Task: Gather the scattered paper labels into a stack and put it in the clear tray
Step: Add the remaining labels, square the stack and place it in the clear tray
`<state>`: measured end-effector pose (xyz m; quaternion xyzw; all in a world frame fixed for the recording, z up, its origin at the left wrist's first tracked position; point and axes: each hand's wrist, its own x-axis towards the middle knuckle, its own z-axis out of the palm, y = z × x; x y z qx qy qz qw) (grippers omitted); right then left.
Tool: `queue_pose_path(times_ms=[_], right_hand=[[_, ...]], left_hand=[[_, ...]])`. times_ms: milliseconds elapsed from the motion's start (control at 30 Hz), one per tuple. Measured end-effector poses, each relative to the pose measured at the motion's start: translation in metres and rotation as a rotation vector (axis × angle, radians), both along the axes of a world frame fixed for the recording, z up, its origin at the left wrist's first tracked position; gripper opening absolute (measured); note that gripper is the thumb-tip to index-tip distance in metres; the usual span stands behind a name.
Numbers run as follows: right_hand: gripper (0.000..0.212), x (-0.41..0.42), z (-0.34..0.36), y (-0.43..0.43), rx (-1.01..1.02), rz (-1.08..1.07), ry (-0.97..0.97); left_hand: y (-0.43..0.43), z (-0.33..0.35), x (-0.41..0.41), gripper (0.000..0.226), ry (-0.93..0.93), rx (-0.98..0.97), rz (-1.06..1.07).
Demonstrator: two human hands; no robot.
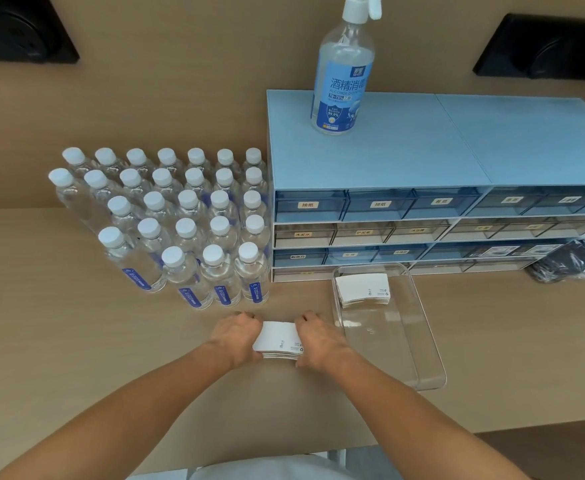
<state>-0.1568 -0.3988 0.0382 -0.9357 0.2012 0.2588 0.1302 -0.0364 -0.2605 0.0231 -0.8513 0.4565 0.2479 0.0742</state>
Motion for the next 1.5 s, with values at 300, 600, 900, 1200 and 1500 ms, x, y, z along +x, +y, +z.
queue_pose_path(times_ms=[300,600,900,1200,1500], right_hand=[[0.063,0.000,-0.020,0.003,0.035,-0.061,-0.046],[0.064,-0.002,-0.026,0.011,0.051,-0.094,-0.074],[0.062,-0.003,-0.023,0.007,0.031,-0.106,-0.093],[0.058,0.000,-0.023,0.004,0.040,-0.082,-0.081],[0.059,-0.002,-0.026,0.002,0.023,-0.050,-0.079]], left_hand=[[-0.006,-0.014,-0.014,0.055,0.069,-0.044,0.094],[-0.009,-0.011,-0.008,0.056,0.114,-0.075,0.099],[-0.010,-0.011,-0.015,0.055,0.118,-0.069,0.105],[-0.013,-0.012,-0.020,0.043,0.150,-0.092,0.197],[-0.010,-0.013,-0.015,0.054,0.181,-0.068,0.167]])
